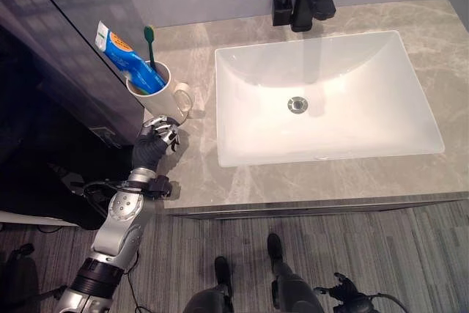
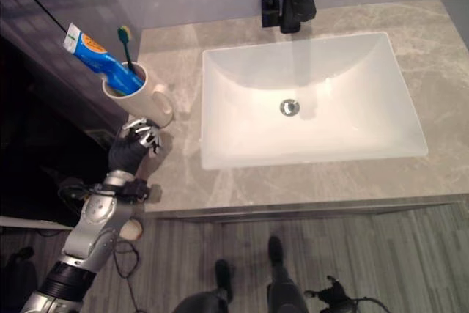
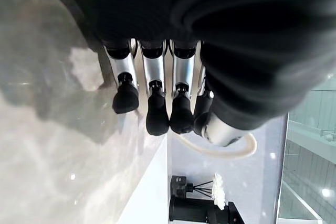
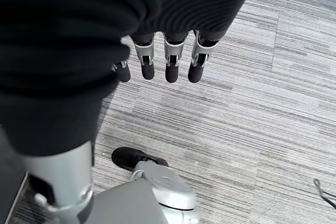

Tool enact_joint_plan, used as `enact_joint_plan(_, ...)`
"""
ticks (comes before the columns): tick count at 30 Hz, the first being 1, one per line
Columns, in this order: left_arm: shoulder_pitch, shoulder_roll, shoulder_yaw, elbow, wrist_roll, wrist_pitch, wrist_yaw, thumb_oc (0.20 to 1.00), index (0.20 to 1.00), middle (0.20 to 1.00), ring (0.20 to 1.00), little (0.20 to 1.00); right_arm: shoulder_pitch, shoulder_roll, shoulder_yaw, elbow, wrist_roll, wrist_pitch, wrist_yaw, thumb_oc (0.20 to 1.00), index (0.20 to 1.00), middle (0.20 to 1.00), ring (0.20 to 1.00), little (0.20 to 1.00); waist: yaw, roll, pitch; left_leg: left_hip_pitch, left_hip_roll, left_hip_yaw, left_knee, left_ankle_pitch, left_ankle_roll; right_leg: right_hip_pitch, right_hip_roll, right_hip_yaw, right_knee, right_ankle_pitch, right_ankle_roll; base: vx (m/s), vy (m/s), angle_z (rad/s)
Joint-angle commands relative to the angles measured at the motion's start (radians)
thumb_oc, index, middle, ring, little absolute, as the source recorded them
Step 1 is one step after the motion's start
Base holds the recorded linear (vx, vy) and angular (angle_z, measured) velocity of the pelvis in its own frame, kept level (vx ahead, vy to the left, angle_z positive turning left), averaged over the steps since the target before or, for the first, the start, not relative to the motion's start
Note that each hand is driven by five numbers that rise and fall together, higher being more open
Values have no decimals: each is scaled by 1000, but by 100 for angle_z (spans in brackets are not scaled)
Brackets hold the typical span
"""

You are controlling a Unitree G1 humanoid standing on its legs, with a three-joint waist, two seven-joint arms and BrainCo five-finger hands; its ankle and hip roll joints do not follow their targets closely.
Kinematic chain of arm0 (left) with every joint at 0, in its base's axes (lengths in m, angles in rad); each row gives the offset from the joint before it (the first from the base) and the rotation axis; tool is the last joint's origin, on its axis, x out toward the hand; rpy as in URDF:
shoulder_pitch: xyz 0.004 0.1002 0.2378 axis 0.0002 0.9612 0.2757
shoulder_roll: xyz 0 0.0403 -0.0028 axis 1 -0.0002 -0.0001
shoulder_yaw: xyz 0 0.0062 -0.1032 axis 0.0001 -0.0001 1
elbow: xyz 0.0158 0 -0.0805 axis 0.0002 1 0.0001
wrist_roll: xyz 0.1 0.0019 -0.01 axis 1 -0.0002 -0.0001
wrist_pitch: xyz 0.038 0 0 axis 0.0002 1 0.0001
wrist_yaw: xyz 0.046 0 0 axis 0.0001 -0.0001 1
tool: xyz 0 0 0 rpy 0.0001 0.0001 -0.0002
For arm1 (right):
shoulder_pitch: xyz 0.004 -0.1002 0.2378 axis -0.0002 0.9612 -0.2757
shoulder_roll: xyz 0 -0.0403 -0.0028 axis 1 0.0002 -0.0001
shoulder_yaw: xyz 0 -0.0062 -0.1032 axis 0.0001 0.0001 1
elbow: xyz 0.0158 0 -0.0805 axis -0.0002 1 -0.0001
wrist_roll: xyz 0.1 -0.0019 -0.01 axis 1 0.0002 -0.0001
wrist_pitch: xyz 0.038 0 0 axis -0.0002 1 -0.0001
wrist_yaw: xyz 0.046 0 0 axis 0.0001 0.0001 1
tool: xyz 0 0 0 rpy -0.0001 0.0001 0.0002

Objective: Put brush and paste in cup on sink, flatten towel.

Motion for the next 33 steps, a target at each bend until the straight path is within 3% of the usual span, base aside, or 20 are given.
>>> enact_joint_plan(1, -60, 23, 47, -20, 36, -47, 25, 200, 200, 200, 200, 200, -13, 24, 37, 18, 7, 1, -19, 1000, 1000, 1000, 1000, 1000, -13, -39, -19, 53, 33, 6, 16, -12, -50, 58, -64, 22, 15, -76, 64, 0, 0, 0)
enact_joint_plan(25, -312, 10, 14, 157, 49, -67, 158, 200, 200, 200, 200, 200, -32, 19, 71, 27, 16, 14, -23, 1000, 1000, 1000, 1000, 1000, -42, -41, -30, 5, 54, 24, 4, 17, -70, -19, -47, 38, 7, -53, 66, 3, -4, -3)
enact_joint_plan(33, -182, 39, 29, 58, 30, -48, 86, 200, 200, 200, 200, 200, -33, 22, 68, 24, 13, 12, -23, 1000, 1000, 1000, 1000, 1000, -23, -42, -33, 12, 57, 22, 4, 10, -70, -8, -44, 33, 6, -61, 64, 0, 0, 0)
